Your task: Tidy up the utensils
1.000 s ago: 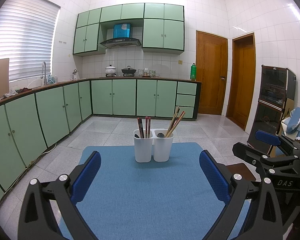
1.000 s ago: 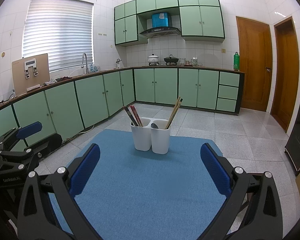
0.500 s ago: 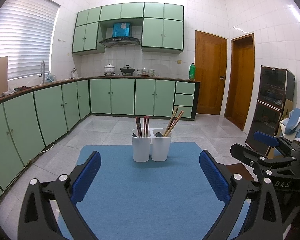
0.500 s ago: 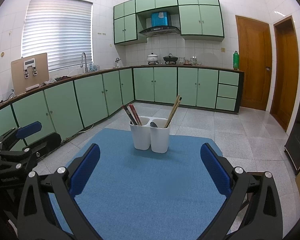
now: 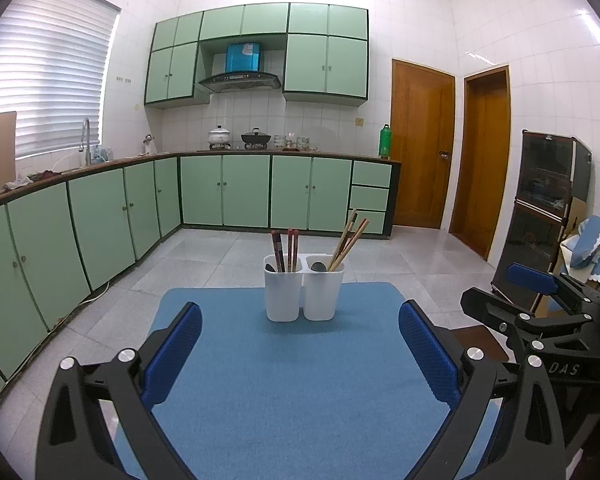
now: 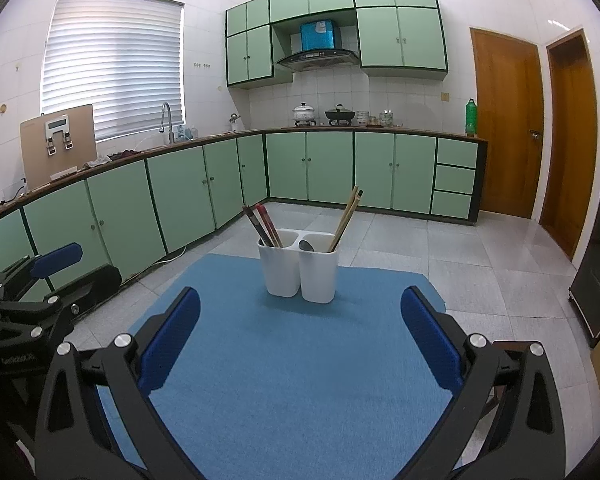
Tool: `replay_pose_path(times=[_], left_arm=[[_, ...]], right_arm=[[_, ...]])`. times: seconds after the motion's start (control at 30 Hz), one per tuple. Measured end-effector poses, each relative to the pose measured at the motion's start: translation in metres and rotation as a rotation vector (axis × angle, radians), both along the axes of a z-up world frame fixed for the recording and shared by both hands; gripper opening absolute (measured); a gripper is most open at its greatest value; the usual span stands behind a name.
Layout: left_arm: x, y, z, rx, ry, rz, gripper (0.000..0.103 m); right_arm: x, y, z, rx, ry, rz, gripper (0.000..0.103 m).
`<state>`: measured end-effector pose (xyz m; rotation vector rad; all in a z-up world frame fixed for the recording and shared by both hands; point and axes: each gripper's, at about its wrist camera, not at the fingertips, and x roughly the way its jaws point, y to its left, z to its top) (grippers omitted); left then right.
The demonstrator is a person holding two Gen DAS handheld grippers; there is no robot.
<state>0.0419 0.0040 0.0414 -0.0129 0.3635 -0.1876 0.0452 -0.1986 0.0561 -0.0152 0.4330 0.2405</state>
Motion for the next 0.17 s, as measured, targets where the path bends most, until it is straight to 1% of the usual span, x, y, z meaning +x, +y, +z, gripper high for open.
replay_pose_path(times=[0.17], left_arm=[[-0.0002,0.0003,-0.0007,0.001,0.0,0.001,0.097]], right_arm=[[-0.0004,0.0,-0.0009,0.002,0.001,-0.002,0.097]])
